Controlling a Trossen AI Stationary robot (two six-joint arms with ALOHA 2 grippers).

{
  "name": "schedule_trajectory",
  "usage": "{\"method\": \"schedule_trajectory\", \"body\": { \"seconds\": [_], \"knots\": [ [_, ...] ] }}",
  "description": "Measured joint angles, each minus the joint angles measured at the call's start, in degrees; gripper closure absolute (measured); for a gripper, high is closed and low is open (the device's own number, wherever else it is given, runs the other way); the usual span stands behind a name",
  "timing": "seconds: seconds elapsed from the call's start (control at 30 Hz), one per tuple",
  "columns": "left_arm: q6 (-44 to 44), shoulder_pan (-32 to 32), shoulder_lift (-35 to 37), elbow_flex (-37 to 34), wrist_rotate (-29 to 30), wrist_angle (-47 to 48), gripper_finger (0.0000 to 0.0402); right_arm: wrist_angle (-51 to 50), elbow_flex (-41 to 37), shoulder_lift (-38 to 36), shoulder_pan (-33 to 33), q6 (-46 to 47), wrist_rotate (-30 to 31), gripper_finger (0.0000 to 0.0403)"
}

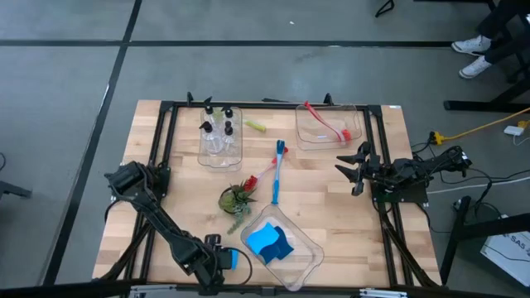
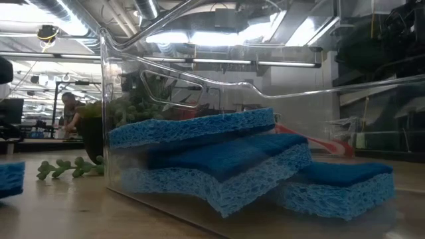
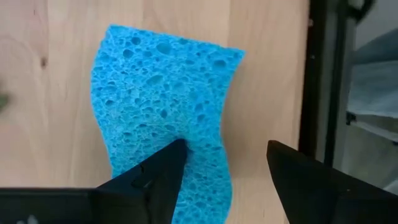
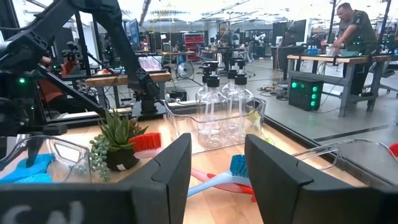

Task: Pick & Place Kitchen Sink Supplies
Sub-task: Put the blue sponge into the bottom transparent bin

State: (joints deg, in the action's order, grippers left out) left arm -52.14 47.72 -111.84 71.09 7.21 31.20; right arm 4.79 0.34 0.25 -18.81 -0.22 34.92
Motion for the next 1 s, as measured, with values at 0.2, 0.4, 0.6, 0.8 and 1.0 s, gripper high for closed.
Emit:
{"method": "schedule_trajectory", "body": {
  "seconds": [0.2,0.4,0.6,0.8,1.0],
  "knots": [
    [-1.89,0.35,-2.16,0.11,2.02,1.01,0.0203,0.0,0.0,0.0,0.0,-0.05,0.0,0.0254],
    [-2.87,0.09,-2.05,0.02,4.22,4.3,0.0298,0.0,0.0,0.0,0.01,-0.12,0.01,0.0254],
    [-5.85,0.07,-2.01,-0.04,4.04,4.37,0.039,0.0,0.0,-0.01,0.0,-0.14,0.0,0.0254],
    [-3.5,-0.03,0.97,-0.66,2.89,2.84,0.0398,0.0,0.0,0.0,0.02,-0.06,0.0,0.0254],
    [-0.41,-0.61,8.27,-0.59,2.99,2.63,0.0399,0.0,0.0,-0.02,0.0,0.03,0.02,0.0254]
  ]
}}
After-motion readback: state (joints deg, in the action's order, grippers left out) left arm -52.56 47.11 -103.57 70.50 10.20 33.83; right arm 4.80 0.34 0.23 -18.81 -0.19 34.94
